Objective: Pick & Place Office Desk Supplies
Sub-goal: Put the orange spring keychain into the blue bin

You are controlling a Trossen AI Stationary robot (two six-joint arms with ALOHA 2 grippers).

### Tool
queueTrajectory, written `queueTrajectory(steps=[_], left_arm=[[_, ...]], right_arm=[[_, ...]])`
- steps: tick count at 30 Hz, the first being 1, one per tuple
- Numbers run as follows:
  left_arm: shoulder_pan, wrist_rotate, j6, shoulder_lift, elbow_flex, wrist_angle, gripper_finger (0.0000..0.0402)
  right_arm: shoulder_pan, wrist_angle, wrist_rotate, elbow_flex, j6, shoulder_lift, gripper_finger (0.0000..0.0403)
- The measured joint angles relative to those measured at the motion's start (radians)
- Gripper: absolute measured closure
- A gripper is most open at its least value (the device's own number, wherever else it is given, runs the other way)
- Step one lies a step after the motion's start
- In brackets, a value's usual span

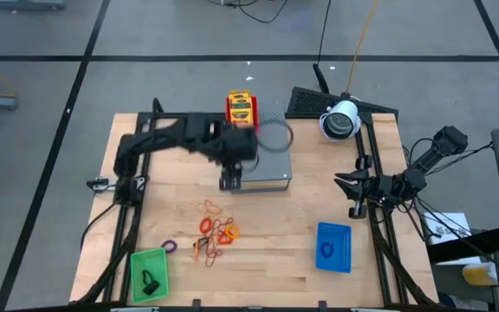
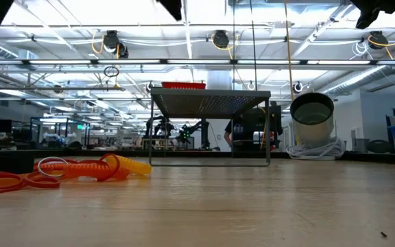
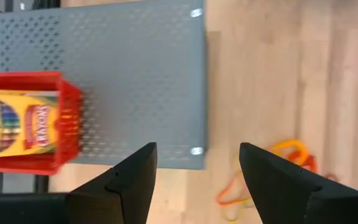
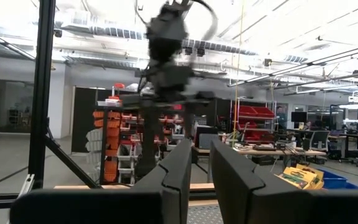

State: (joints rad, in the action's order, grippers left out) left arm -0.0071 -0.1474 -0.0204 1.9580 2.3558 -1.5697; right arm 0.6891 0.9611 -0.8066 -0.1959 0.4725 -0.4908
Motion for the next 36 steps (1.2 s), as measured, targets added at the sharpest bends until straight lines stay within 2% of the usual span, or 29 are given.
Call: queueTrajectory(steps=[8,12,16,20,27,36], left_arm=[[-0.237,-0.007,-0.287,-0.009,-0.001,0.002,0.0163],[-0.325,-0.012,-0.396,-0.003,-0.001,0.037,0.0163],[-0.394,-0.059,-0.480,-0.001,-0.016,0.110,0.0163],[-0.438,-0.090,-0.600,-0.001,-0.040,0.161,0.0163],[-0.487,-0.089,-0.778,0.000,-0.186,0.235,0.0163],[-0.506,-0.079,-0.879,0.001,-0.379,0.299,0.0163]], right_arm=[[0.000,-0.001,0.000,0.000,0.000,0.000,0.0353],[0.000,-0.001,0.015,0.000,-0.016,0.000,0.0353],[0.000,-0.004,0.052,0.000,-0.023,-0.001,0.0353],[0.000,-0.005,0.052,0.000,-0.023,-0.001,0.0353],[0.000,-0.009,0.053,0.000,-0.023,-0.001,0.0353],[0.000,-0.004,0.052,0.000,-0.016,0.000,0.0353]])
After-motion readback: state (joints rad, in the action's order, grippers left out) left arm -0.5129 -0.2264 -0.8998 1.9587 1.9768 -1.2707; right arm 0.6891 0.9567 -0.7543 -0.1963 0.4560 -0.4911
